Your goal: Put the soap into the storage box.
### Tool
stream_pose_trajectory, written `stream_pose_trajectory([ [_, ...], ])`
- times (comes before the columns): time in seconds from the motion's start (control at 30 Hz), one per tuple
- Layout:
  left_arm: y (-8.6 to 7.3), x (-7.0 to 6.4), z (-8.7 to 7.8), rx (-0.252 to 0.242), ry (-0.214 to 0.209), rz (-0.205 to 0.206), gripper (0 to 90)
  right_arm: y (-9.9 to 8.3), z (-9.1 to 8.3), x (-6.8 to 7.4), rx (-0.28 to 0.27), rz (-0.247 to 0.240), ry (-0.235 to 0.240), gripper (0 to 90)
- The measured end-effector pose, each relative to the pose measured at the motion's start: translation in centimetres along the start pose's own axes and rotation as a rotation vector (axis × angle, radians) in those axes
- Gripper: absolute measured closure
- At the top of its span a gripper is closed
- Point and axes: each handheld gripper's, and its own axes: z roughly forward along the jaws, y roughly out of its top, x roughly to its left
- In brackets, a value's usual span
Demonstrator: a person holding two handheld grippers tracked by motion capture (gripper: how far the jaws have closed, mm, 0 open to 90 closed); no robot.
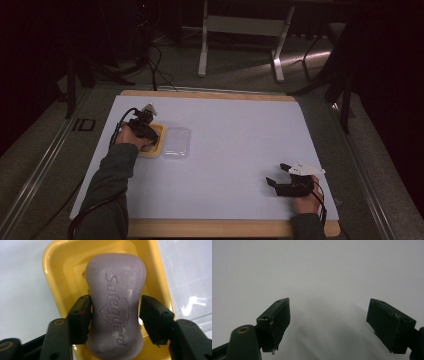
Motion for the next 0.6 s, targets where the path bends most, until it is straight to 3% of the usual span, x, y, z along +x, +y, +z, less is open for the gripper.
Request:
stream_pose_trajectory([
  [0.13, -0.1, 0.1, 0.1, -0.005, -0.006, -0.007, 38.2, 0.0, 0.0, 0.0, 0.000, -0.001, 0.001, 18.7],
  [0.3, -0.4, -0.2, 0.0, -0.016, 0.006, 0.014, 33.9, 0.0, 0.0, 0.0, 0.000, -0.001, 0.001, 18.7],
  [0.6, -0.5, -0.2, -1.0, -0.052, 0.016, 0.024, 31.2, 0.0, 0.0, 0.0, 0.000, -0.003, 0.000, 18.7],
])
